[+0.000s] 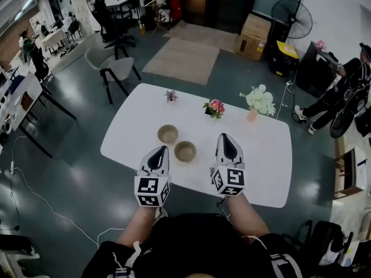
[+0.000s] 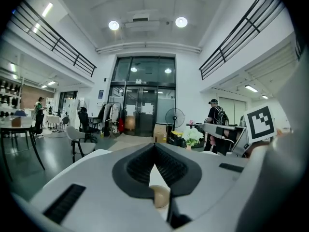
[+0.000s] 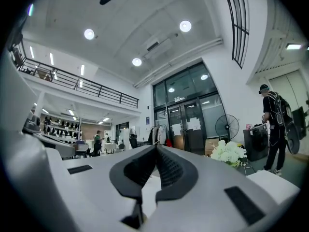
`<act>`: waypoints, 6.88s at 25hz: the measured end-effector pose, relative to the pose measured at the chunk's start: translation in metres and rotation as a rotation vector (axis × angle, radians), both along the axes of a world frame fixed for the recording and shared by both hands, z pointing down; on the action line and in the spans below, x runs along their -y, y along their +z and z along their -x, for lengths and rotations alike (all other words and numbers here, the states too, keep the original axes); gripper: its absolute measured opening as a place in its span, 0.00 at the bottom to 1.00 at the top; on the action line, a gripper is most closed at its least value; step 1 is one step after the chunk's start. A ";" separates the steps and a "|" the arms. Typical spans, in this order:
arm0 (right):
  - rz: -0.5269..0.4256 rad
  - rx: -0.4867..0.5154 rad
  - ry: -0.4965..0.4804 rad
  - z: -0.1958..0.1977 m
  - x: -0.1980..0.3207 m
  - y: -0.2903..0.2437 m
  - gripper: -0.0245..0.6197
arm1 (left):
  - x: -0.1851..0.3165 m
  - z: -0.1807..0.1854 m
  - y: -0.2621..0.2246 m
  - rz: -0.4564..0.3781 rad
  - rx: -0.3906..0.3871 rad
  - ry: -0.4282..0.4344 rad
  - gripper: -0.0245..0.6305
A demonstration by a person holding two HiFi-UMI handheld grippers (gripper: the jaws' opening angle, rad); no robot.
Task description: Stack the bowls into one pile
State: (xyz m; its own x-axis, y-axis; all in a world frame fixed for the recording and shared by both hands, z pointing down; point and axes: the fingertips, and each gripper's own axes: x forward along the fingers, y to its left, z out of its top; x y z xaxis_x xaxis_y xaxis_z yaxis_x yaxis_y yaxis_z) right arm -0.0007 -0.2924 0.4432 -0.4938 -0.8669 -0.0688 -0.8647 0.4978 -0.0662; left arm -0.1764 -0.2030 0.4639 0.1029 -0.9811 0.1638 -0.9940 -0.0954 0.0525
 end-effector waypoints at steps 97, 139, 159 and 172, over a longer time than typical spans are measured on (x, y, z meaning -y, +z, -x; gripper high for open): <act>0.368 -1.265 -0.190 0.405 0.047 0.272 0.08 | 0.033 0.389 0.018 0.070 -0.007 0.195 0.06; 0.529 -1.270 0.101 0.252 -0.009 0.285 0.09 | 0.044 0.275 0.029 0.101 0.013 0.503 0.06; -0.024 -0.103 0.461 0.255 -0.081 -0.018 0.06 | 0.038 0.267 -0.029 -0.022 0.005 0.550 0.06; -0.064 -0.136 0.477 0.289 -0.110 -0.033 0.06 | 0.013 0.273 -0.030 -0.021 0.016 0.607 0.06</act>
State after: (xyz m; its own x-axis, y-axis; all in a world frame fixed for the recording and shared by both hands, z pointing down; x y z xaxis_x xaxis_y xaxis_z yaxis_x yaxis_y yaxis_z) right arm -0.2893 -0.1823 0.4106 -0.0514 -0.9945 -0.0914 -0.9958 0.0440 0.0804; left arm -0.4495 -0.2159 0.4334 0.6427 -0.7510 0.1513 -0.7625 -0.6463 0.0305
